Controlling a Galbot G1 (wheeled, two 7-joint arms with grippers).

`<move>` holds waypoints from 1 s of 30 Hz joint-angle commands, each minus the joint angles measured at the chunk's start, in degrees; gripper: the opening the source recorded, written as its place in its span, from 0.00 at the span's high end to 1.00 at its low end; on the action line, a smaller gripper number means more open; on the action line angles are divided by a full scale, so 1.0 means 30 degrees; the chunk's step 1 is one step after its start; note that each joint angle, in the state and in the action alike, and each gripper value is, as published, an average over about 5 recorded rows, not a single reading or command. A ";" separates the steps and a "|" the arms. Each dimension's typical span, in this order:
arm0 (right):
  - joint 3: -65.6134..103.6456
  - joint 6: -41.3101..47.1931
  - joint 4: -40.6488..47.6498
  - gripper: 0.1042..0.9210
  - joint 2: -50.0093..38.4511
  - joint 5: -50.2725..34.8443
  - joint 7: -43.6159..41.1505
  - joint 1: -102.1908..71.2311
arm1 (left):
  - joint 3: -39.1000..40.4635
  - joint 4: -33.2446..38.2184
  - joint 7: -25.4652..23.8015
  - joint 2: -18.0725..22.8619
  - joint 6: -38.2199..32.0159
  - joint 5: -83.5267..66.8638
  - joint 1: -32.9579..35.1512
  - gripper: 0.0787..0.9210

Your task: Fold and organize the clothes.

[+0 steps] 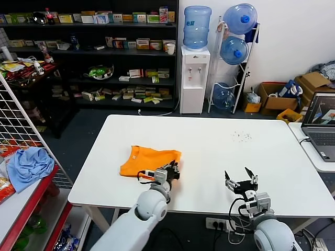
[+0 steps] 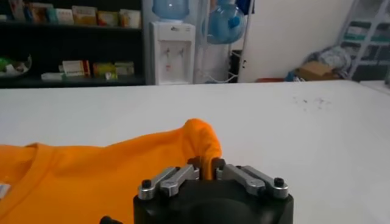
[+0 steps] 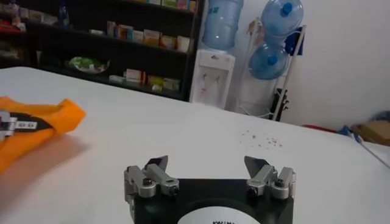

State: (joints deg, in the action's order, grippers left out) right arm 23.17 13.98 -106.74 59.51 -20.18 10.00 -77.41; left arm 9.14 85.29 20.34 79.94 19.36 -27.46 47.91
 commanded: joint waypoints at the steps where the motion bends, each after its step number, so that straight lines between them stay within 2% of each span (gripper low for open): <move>1: 0.0215 -0.0143 0.0265 0.12 -0.0248 -0.0247 -0.0056 0.0115 | -0.0244 -0.3459 0.0425 0.5021 -0.4601 0.0146 -0.0046 0.79; 3: 0.0301 -0.0134 0.0293 0.12 -0.0268 -0.0297 -0.0076 0.0170 | -0.0264 -0.2885 0.0130 0.4927 -0.5378 0.0129 0.0064 0.72; 6: 0.0460 -0.0192 0.0325 0.12 -0.0175 -0.0143 -0.0306 0.0180 | -0.0327 -0.1523 -0.0451 0.3897 -0.6088 0.0158 0.0415 0.62; 10: 0.0928 -0.0715 0.0518 0.12 0.0225 0.0794 -0.1259 -0.0009 | -0.0552 0.0569 -0.1433 0.1216 -0.6620 0.0998 0.1350 0.49; 13: 0.1478 -0.1207 0.0663 0.12 0.0780 0.1415 -0.2341 -0.0132 | -0.1140 0.1757 -0.2290 -0.1300 -0.7451 0.2508 0.2464 0.39; 16: 0.2191 -0.1561 0.0839 0.12 0.1493 0.1891 -0.3264 -0.0032 | -0.2497 0.2422 -0.2960 -0.3815 -0.8709 0.4019 0.3920 0.28; 18: 0.2774 -0.1708 0.0978 0.12 0.2083 0.2185 -0.3685 0.0125 | -0.3840 0.2677 -0.3296 -0.4979 -0.9464 0.4756 0.4970 0.22; 22: 0.4014 -0.2014 0.1124 0.12 0.3294 0.2920 -0.4579 0.0238 | -0.6628 0.3165 -0.3840 -0.5921 -1.0066 0.5777 0.6784 0.13; 30: 0.6006 -0.1815 0.0883 0.12 0.4922 0.4097 -0.6124 0.0167 | -1.0230 0.3378 -0.4861 -0.6502 -0.9933 0.6830 0.8755 0.12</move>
State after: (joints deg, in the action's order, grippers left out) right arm 33.43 9.13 -103.99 67.69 -12.42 -1.67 -77.07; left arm -6.32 92.18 10.35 68.60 -6.27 -13.95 63.86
